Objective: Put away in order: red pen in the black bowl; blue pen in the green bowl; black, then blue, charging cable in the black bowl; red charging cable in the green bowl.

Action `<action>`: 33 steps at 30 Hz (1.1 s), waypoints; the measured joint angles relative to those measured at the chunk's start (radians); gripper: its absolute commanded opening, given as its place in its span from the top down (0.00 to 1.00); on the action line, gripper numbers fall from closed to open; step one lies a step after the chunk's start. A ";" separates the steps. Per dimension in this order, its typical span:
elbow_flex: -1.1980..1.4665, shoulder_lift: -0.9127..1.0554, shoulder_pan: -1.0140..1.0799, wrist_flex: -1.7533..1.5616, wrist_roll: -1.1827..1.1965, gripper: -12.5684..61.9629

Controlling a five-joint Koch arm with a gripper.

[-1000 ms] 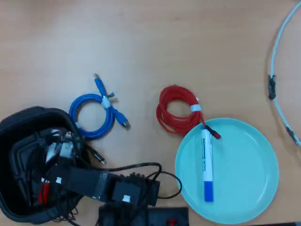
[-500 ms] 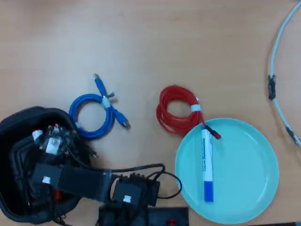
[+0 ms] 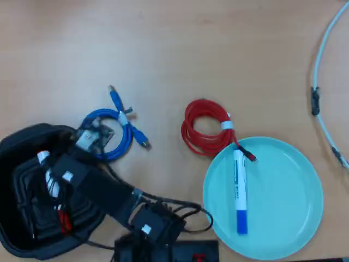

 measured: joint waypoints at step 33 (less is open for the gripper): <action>-0.086 -0.419 0.523 -0.156 0.411 0.06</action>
